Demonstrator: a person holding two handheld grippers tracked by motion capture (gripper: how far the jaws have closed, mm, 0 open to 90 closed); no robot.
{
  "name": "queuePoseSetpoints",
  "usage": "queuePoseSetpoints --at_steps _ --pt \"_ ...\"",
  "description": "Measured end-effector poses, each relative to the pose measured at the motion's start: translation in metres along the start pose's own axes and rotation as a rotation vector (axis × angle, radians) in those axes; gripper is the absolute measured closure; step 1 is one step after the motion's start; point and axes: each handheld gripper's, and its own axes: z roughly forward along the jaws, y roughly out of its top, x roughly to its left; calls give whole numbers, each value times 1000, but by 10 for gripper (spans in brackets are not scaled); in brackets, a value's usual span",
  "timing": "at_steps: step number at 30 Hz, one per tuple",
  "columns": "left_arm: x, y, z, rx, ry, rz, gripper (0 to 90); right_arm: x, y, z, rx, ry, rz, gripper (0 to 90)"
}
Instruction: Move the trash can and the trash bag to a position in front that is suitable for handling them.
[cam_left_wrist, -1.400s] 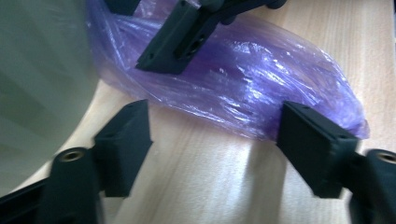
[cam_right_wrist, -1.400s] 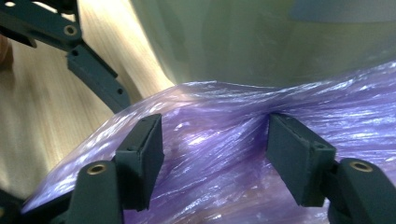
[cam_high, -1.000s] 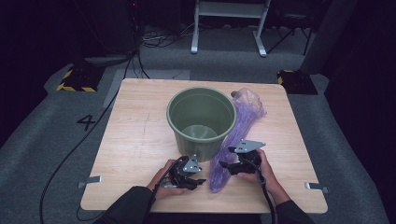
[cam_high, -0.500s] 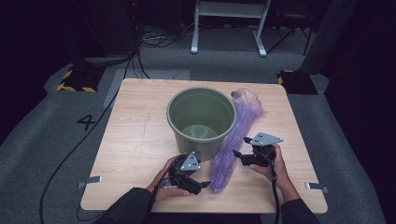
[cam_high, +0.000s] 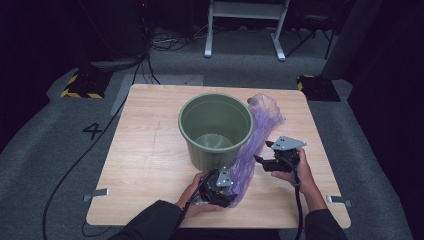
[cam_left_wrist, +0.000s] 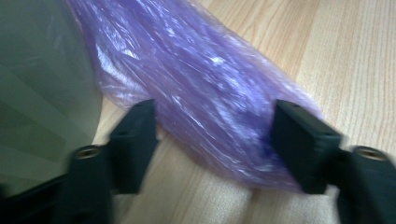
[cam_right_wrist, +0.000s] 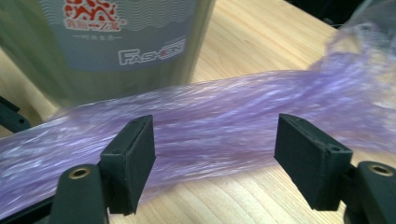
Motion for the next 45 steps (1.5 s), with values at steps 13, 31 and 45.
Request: queuePoseSetpoints --at_steps 13,31,45 --pt "39 -30 -34 41 -72 34 597 4 -7 23 11 113 31 272" --pt "81 -66 -64 23 -28 -33 519 23 -31 44 90 163 0 274" --pt "89 -75 -82 -72 11 -104 179 15 -40 38 59 157 74 656"
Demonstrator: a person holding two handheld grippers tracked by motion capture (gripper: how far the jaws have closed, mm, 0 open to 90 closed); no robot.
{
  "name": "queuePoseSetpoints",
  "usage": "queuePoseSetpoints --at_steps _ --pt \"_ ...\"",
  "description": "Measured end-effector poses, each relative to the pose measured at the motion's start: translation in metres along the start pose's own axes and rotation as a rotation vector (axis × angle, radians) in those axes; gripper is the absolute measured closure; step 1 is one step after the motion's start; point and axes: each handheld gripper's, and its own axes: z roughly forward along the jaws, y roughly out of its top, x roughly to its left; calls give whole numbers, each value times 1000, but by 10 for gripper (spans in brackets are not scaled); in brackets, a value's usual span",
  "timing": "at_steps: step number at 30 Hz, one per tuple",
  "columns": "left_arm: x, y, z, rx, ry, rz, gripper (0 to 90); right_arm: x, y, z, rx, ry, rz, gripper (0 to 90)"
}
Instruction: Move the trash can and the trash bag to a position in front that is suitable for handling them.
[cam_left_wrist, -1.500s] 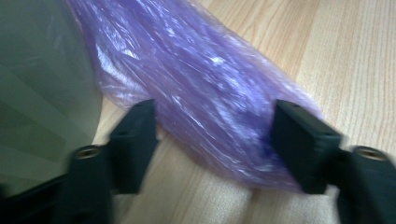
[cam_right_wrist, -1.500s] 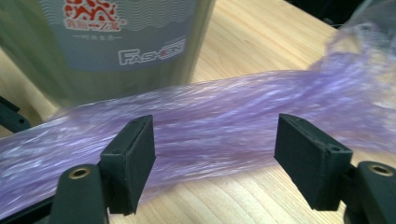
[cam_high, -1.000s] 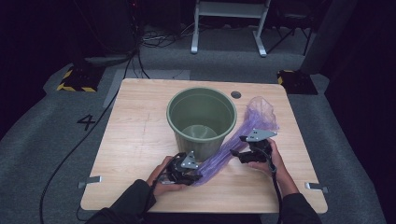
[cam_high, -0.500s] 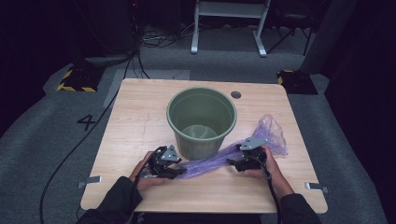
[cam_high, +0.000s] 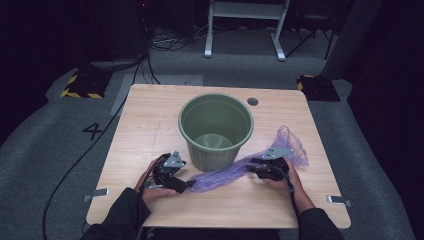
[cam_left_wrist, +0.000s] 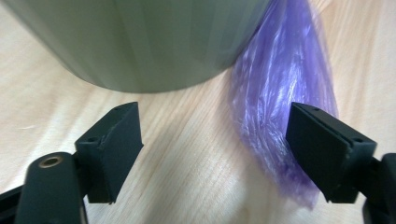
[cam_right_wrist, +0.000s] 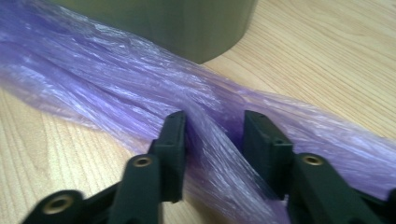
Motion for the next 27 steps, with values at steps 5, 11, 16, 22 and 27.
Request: queuePoseSetpoints --at_steps 5,11,16,22,27 --pt "2 -10 -27 -42 77 -21 162 -4 -2 -4 0 -23 27 809" --pt "9 -32 -37 56 201 -57 164 -12 -9 -13 11 -63 30 863" --pt "12 -43 -39 67 180 -85 175 -20 -19 -25 8 -93 50 892" --pt "14 -51 -38 87 163 -109 161 -24 -25 -35 -4 -115 75 897" --pt "14 -56 -39 55 162 -114 151 -29 -28 -42 -15 -143 89 898"
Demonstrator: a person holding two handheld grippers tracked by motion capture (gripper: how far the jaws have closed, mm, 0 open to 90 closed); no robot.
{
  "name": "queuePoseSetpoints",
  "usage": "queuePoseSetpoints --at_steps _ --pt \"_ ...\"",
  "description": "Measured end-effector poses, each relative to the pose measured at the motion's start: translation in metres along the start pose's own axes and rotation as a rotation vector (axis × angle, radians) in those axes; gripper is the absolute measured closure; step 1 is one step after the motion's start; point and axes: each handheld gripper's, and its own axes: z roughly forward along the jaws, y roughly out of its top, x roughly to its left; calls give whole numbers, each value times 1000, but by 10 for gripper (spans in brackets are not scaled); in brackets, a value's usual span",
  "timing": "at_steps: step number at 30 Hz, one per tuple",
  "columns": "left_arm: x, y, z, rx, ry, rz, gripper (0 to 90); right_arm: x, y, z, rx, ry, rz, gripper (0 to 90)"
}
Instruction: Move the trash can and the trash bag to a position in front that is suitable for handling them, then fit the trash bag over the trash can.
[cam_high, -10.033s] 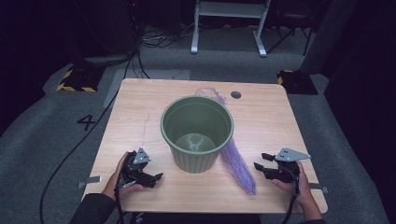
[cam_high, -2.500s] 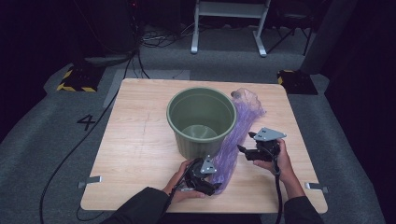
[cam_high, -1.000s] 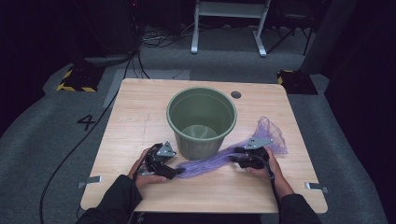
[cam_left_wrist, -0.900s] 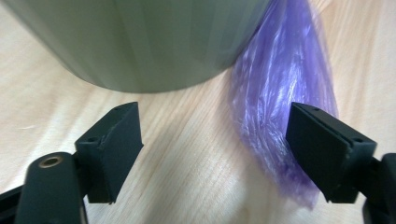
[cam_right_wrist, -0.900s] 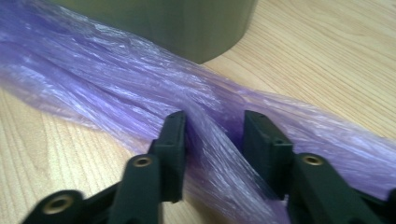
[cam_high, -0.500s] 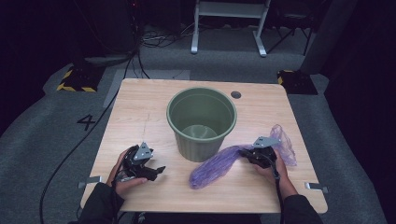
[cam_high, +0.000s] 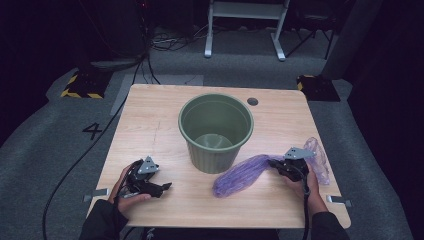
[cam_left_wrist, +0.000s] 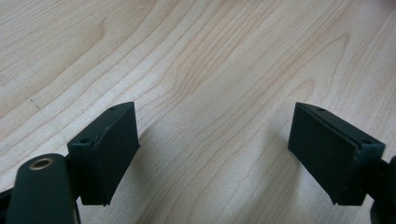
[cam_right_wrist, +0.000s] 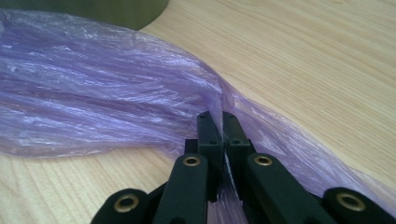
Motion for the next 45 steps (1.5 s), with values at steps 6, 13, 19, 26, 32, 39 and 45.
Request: queuePoseSetpoints --at_steps 6,13,19,26,32,39,45 --pt "0 0 0 -1 -1 7 145 -10 0 -8 -24 -31 21 899" --pt "0 0 0 -1 0 8 145 -17 2 -15 -56 -48 38 900" --pt "0 0 0 -2 -1 7 145 -19 6 -20 -93 -40 42 900" --pt "-1 -1 -1 -1 2 4 152 -16 11 -27 -132 -18 39 900" --pt "-1 -1 -1 -2 1 -1 152 -14 17 -34 -172 -19 27 900" --pt "-1 -1 -1 -3 0 1 152 -14 21 -43 -211 -24 26 900" --pt "0 0 0 -2 -4 3 148 -11 24 -53 -249 -27 8 900"
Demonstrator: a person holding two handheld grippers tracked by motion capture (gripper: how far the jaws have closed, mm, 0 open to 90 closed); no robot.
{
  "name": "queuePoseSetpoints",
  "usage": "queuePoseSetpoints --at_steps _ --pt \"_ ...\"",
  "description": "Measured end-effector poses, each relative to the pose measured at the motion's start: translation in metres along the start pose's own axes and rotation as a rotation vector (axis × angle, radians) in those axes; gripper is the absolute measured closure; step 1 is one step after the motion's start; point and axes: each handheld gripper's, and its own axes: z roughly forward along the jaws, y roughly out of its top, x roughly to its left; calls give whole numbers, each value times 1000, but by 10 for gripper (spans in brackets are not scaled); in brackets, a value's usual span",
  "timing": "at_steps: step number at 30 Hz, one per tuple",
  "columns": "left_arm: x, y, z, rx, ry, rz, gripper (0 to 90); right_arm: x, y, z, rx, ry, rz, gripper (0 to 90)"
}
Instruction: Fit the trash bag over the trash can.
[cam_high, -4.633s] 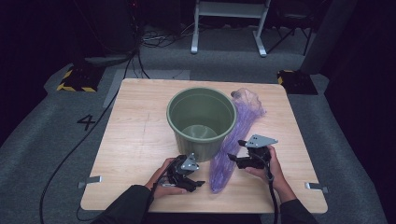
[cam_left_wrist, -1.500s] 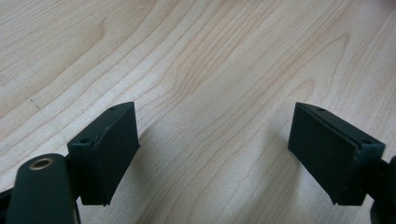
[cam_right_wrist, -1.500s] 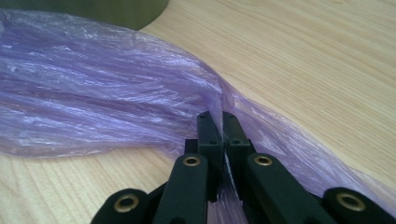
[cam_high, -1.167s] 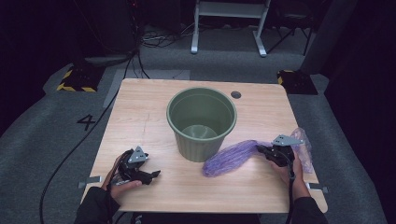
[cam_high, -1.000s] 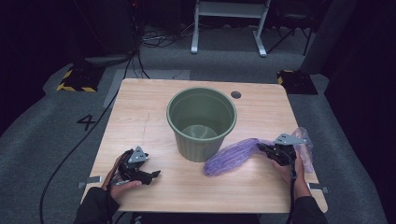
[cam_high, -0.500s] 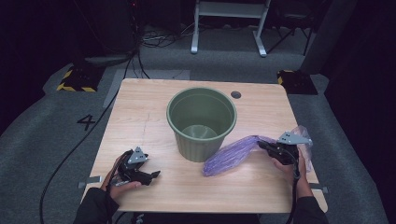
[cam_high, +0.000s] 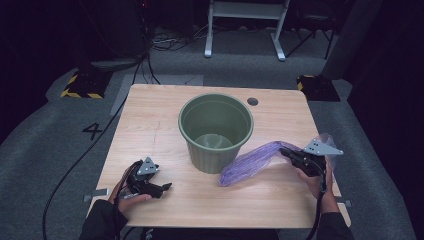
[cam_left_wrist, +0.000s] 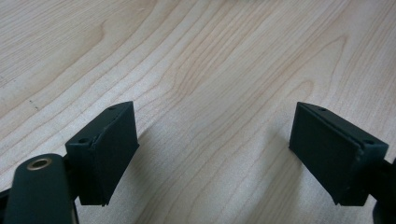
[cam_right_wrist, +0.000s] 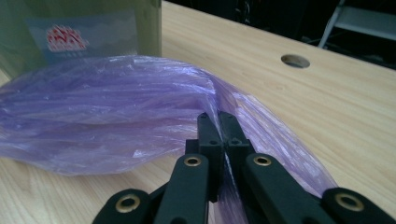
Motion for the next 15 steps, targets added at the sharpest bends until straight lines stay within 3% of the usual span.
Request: queuePoseSetpoints --at_steps 15 --pt "0 0 0 1 -1 1 147 13 19 -23 -118 35 -47 900"
